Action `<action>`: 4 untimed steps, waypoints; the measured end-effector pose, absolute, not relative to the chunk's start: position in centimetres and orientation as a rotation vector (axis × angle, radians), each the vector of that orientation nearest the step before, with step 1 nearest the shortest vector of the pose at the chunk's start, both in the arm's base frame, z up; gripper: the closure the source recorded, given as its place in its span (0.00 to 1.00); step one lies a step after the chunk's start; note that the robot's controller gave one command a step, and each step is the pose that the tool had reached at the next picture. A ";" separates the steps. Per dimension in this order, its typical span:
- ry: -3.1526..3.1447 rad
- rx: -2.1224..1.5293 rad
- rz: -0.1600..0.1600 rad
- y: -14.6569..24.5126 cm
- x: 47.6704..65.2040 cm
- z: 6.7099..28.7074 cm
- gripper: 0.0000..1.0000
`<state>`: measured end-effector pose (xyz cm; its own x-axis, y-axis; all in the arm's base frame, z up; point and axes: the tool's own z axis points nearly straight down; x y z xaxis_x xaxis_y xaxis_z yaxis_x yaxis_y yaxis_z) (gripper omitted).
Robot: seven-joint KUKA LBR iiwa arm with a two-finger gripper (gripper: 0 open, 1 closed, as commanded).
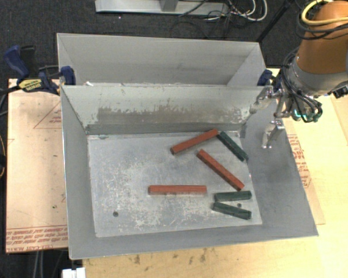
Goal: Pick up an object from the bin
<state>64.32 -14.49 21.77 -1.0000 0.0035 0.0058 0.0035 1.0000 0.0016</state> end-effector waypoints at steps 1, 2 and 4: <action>-3.144 -0.001 0.000 -14.4 64.5 22.3 0.00; -3.147 -0.109 0.000 -14.5 64.4 16.6 0.00; -3.148 -0.222 0.001 -12.6 63.3 7.6 1.00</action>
Offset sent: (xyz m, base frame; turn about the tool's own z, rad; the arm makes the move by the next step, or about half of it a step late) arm -0.0040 -0.0022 -0.1477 0.1748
